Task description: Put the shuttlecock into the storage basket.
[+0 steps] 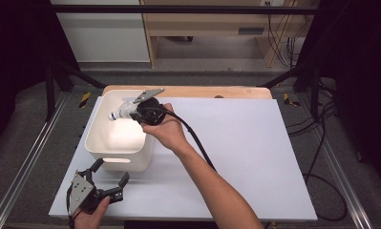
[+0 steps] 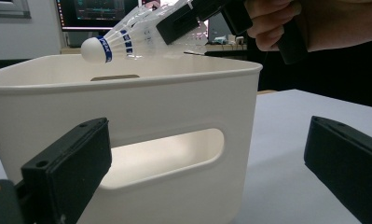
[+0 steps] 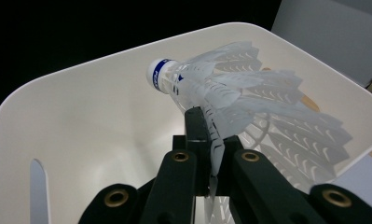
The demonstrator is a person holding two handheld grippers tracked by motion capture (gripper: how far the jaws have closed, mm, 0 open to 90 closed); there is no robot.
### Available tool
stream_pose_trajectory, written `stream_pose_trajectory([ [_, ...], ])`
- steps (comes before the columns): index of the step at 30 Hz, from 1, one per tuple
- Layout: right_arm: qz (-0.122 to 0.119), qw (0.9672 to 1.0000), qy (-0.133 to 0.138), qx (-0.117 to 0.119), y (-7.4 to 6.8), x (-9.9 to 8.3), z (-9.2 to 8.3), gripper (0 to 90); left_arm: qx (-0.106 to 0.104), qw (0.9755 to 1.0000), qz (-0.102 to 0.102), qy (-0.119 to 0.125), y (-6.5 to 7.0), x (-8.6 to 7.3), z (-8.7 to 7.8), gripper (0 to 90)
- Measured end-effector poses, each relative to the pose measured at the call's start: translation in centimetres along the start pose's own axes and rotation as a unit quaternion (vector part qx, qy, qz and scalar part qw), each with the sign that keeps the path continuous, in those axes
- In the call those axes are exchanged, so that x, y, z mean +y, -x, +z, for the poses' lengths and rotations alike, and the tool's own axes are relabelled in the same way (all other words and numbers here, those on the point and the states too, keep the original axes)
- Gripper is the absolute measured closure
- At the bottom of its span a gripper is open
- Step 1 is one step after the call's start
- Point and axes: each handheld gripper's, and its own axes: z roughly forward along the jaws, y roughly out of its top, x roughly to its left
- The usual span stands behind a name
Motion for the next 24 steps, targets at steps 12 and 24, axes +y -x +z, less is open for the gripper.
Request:
stream_pose_trajectory([
  [12, -0.004, 1.0000, -0.005, 0.003, -0.25, 0.00, 0.07, 89.3, -0.001, 1.0000, 0.001, 0.000, 0.02, 0.02, -0.02, 0.8],
  [24, -0.005, 0.9999, -0.009, 0.008, -0.53, -0.13, 0.28, 89.3, -0.001, 1.0000, 0.001, 0.000, 0.03, 0.03, -0.06, 0.8],
])
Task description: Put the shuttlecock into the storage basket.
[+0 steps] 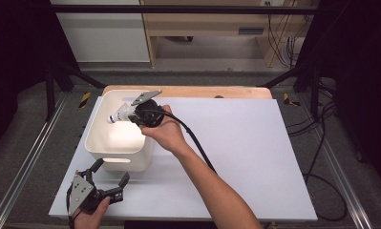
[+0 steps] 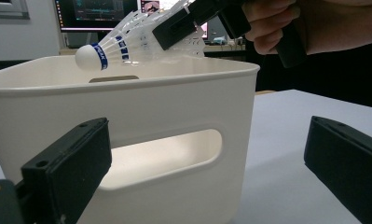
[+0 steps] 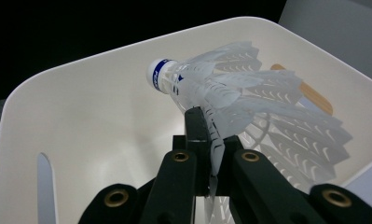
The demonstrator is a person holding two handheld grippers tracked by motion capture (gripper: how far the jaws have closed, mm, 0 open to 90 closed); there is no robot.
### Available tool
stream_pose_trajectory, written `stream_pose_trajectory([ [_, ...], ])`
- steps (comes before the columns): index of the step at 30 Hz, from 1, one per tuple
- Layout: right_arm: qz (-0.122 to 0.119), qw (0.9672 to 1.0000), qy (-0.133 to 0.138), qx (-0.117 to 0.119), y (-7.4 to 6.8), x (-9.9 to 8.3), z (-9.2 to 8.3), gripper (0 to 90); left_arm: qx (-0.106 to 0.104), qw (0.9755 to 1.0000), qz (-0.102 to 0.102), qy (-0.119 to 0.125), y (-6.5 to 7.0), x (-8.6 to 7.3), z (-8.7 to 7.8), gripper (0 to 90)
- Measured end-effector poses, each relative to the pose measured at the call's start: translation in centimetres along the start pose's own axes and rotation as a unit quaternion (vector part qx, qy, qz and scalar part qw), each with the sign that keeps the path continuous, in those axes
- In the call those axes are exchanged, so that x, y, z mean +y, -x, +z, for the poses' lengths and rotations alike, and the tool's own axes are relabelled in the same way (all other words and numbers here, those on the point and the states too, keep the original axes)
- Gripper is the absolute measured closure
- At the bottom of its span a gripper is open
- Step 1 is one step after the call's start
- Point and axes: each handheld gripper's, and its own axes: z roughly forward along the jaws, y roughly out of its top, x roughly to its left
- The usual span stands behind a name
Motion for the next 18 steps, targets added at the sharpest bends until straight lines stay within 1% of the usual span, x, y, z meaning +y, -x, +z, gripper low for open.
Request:
stream_pose_trajectory([
  [8, -0.004, 1.0000, -0.006, -0.001, 0.10, -0.19, 0.11, 89.3, -0.001, 1.0000, 0.001, 0.000, 0.02, 0.00, 0.00, 0.8],
  [11, 0.000, 1.0000, -0.009, -0.001, 0.09, -0.29, 0.21, 89.3, -0.002, 1.0000, 0.002, 0.000, 0.04, 0.01, 0.01, 0.8],
  [18, -0.005, 0.9999, -0.015, 0.000, 0.03, -0.46, 0.57, 89.3, -0.002, 1.0000, 0.002, 0.000, 0.04, 0.02, -0.03, 0.8],
])
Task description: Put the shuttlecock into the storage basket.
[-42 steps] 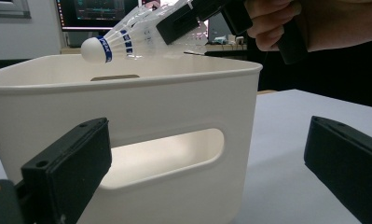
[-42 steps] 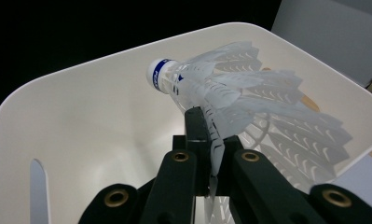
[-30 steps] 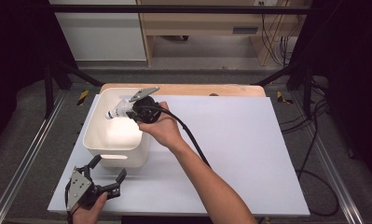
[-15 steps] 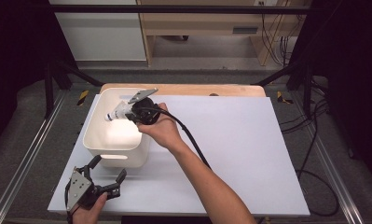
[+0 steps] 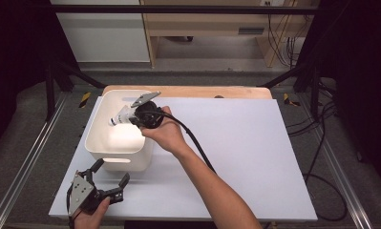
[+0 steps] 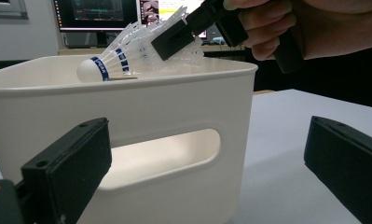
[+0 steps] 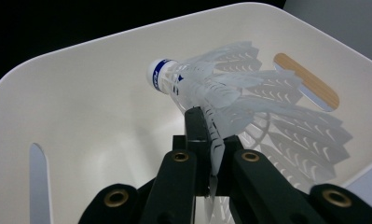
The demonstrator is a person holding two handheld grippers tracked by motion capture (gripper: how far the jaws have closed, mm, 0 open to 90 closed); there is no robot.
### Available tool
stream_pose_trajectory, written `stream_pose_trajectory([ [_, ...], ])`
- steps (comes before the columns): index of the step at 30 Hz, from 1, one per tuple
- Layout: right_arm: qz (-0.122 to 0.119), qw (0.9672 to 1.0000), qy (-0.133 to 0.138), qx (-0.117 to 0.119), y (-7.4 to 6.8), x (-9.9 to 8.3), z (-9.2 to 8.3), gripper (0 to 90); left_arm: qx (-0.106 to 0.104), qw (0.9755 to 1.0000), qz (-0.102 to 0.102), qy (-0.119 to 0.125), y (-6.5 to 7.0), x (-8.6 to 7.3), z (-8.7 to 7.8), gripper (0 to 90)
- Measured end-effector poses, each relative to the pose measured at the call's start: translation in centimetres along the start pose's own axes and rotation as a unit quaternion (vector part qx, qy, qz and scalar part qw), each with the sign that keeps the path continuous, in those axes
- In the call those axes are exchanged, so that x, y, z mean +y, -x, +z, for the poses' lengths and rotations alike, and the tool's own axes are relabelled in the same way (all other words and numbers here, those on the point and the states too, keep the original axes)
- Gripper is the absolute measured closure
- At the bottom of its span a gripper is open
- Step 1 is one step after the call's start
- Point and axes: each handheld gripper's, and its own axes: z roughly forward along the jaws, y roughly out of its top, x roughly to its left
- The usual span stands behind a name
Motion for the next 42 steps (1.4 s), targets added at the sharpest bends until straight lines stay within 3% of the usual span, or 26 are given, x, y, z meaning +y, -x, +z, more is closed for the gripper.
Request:
stream_pose_trajectory([
  [28, -0.003, 0.9996, -0.029, 0.003, -0.4, -1.0, 1.0, 88.3, -0.004, 1.0000, 0.001, -0.001, 0.1, 0.0, 0.1, 0.8],
  [30, 0.006, 0.9992, -0.038, 0.008, -0.5, -1.0, 1.0, 83.8, -0.004, 1.0000, 0.001, -0.001, 0.1, 0.0, 0.1, 0.8],
  [33, 0.014, 0.9990, -0.042, 0.006, -0.7, -1.1, 0.7, 66.3, -0.005, 1.0000, 0.000, -0.001, 0.1, 0.0, 0.1, 0.8],
  [36, 0.016, 0.9991, -0.039, 0.001, -1.0, -1.2, -0.3, 62.0, -0.005, 1.0000, 0.000, -0.001, 0.2, 0.0, 0.1, 0.8],
  [42, 0.019, 0.9998, -0.004, 0.003, -1.5, -1.3, -3.3, 58.6, -0.006, 1.0000, 0.003, -0.003, 0.3, 0.0, 0.2, 0.8],
])
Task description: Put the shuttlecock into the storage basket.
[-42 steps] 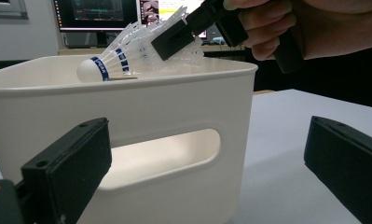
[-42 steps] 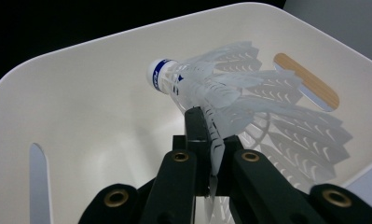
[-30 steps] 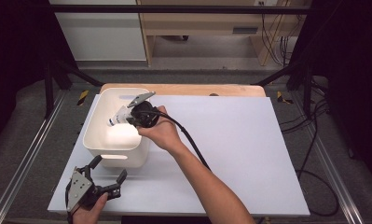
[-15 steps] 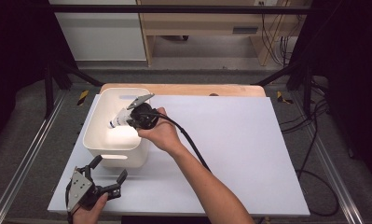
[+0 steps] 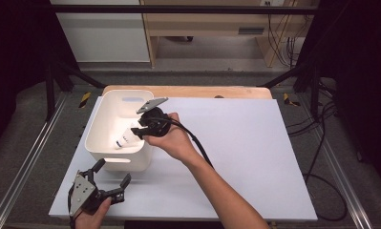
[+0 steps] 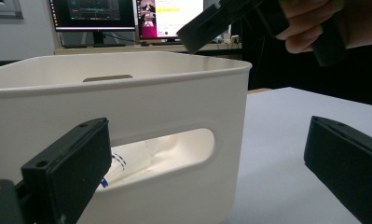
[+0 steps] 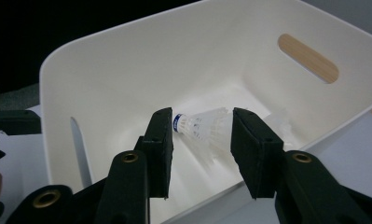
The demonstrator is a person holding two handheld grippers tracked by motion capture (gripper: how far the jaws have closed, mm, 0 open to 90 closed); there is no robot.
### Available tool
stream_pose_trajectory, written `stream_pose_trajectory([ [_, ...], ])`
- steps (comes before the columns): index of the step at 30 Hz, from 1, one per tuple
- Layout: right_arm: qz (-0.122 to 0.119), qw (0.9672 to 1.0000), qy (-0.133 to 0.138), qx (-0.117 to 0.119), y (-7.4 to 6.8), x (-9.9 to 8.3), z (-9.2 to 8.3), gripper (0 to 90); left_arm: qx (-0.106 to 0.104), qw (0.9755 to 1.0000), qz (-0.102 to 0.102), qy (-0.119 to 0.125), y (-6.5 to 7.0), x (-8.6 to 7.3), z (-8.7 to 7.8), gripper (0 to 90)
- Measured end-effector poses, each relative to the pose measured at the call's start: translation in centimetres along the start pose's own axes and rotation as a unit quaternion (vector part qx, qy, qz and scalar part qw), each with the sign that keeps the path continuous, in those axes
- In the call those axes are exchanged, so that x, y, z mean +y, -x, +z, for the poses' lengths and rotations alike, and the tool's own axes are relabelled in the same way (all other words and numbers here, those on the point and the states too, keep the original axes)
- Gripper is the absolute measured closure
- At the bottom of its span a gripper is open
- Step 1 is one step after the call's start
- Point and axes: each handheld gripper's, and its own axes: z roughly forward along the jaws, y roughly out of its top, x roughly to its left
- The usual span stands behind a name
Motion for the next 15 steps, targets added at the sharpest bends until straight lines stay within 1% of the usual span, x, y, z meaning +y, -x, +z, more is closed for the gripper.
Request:
stream_pose_trajectory([
  [3, 0.000, 1.0000, 0.009, 0.000, -0.2, -0.1, -1.1, 57.0, -0.001, 1.0000, 0.001, -0.001, 0.0, 0.0, 0.0, 0.8],
  [7, 0.001, 0.9999, 0.017, 0.000, -0.3, -0.1, -2.1, 55.6, 0.000, 1.0000, 0.003, -0.001, 0.0, 0.0, 0.0, 0.8],
  [15, -0.002, 0.9996, 0.026, -0.004, -0.6, -0.1, -3.2, 53.8, 0.000, 1.0000, 0.003, -0.002, 0.0, 0.0, 0.0, 0.8],
])
